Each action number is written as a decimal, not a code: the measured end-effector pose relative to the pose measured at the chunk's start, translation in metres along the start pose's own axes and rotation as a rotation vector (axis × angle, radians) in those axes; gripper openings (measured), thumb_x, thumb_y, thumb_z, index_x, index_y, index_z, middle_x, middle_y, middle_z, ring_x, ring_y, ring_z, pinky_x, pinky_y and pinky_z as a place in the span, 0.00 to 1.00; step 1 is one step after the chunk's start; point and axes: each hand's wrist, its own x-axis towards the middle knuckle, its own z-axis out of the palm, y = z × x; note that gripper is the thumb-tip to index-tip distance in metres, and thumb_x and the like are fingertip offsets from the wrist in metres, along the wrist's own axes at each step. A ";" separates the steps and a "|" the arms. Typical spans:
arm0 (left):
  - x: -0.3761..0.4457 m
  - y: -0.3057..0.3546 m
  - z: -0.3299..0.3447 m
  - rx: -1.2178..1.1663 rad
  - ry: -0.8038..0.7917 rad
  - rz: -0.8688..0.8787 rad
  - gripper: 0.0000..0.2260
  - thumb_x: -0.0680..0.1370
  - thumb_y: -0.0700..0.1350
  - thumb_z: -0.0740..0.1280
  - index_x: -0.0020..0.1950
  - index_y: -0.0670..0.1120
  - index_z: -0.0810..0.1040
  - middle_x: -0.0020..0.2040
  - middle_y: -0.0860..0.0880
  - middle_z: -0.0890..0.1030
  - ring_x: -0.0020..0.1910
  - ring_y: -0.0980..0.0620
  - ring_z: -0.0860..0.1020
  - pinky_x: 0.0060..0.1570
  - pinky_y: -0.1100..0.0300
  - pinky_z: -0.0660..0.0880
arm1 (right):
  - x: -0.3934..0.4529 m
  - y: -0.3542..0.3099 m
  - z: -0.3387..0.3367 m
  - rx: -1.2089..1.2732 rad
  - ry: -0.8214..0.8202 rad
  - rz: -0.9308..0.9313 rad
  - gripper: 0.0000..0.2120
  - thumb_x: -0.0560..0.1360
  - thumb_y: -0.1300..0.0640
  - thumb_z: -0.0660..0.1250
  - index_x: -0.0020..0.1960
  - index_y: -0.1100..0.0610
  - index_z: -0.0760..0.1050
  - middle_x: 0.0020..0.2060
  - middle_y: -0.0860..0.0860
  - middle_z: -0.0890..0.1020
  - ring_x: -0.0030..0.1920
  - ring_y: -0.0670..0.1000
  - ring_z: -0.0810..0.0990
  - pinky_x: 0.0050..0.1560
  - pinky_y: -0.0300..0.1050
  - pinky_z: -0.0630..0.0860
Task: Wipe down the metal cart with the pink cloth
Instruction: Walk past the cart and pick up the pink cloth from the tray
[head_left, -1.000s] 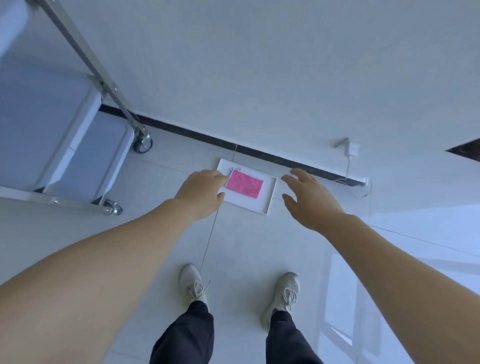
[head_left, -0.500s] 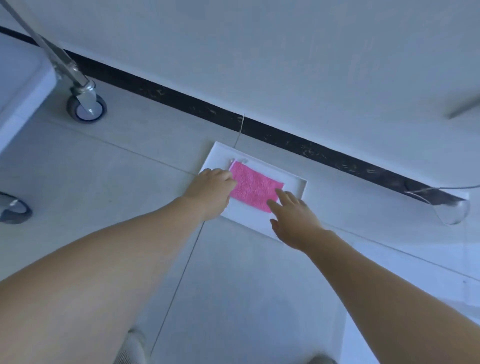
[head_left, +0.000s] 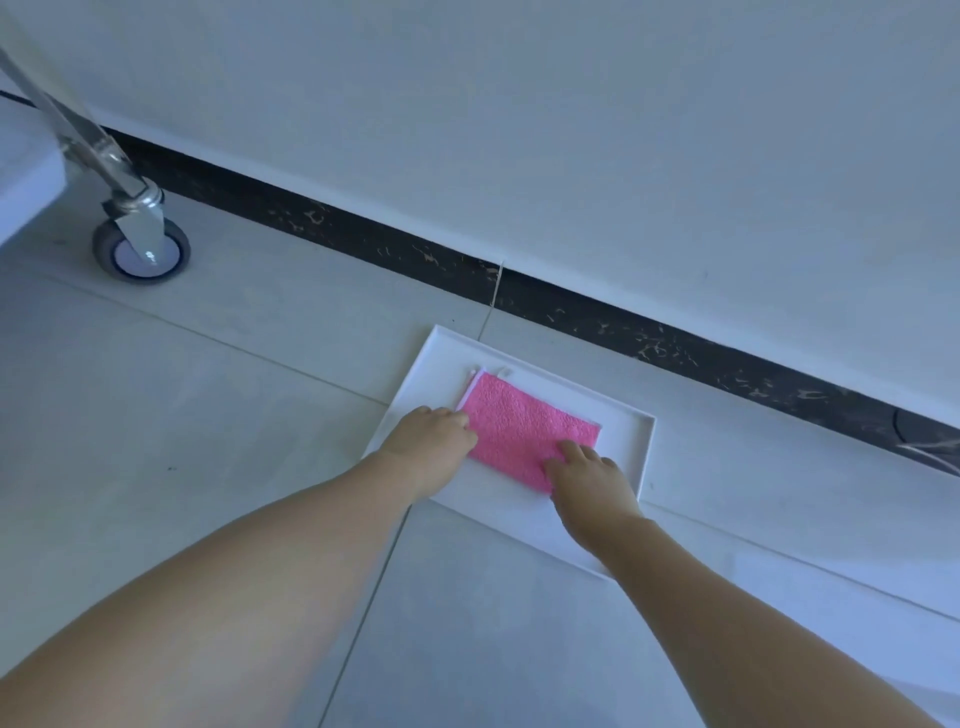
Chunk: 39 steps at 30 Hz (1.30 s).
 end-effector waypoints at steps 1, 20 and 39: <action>-0.001 0.001 0.000 -0.023 -0.002 -0.018 0.12 0.75 0.38 0.61 0.58 0.44 0.73 0.58 0.45 0.75 0.58 0.43 0.73 0.53 0.51 0.69 | 0.000 0.000 -0.001 0.002 0.001 0.007 0.20 0.73 0.65 0.58 0.63 0.55 0.70 0.67 0.56 0.67 0.63 0.57 0.69 0.58 0.50 0.68; -0.057 -0.008 -0.146 -0.382 0.102 -0.186 0.05 0.76 0.39 0.55 0.50 0.45 0.69 0.43 0.46 0.73 0.41 0.45 0.74 0.41 0.50 0.72 | -0.038 0.011 -0.155 0.279 0.233 0.056 0.11 0.67 0.69 0.54 0.41 0.53 0.63 0.33 0.49 0.72 0.33 0.52 0.72 0.32 0.47 0.70; -0.436 -0.018 -0.752 -0.439 0.406 -0.194 0.12 0.75 0.54 0.63 0.56 0.52 0.75 0.50 0.57 0.75 0.43 0.55 0.74 0.45 0.60 0.70 | -0.335 -0.112 -0.830 0.421 0.704 -0.556 0.11 0.69 0.76 0.58 0.42 0.65 0.77 0.40 0.59 0.79 0.39 0.59 0.77 0.39 0.53 0.76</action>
